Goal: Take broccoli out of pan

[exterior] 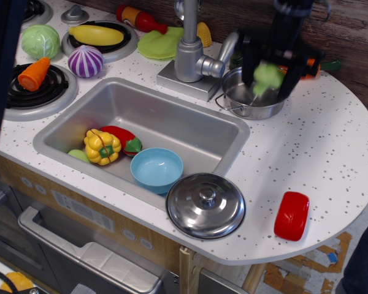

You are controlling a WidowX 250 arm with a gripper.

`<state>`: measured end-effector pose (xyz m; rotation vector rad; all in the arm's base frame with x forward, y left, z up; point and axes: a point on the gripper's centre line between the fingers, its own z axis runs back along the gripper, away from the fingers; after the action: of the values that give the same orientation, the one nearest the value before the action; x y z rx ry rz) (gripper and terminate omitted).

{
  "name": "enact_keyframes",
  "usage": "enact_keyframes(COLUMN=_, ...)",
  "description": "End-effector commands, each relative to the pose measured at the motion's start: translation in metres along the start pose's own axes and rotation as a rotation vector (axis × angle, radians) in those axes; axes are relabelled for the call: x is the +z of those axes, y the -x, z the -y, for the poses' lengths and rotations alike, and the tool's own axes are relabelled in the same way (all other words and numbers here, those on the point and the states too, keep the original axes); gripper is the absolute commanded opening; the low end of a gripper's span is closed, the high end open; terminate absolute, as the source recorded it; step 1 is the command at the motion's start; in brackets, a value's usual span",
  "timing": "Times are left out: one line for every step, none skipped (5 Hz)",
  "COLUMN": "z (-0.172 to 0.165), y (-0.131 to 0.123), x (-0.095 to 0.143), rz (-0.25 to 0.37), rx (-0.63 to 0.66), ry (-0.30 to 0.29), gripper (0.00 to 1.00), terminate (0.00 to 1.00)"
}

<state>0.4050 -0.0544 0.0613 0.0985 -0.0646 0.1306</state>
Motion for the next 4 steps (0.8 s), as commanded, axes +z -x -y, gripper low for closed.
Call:
enact_keyframes(z=0.019, y=-0.001, x=0.009, rz=0.142, rx=0.048, ry=0.056, gripper=0.00, terminate=0.00)
enact_keyframes(z=0.028, y=-0.001, x=0.001, rz=0.161, rx=0.047, ry=0.061, gripper=0.00, terminate=0.00)
enact_keyframes(z=0.031, y=0.001, x=-0.001, rz=0.175, rx=0.050, ry=0.062, gripper=1.00, terminate=0.00)
enact_keyframes(z=0.031, y=0.005, x=-0.003, rz=0.170, rx=0.062, ry=0.066, gripper=1.00, terminate=0.00)
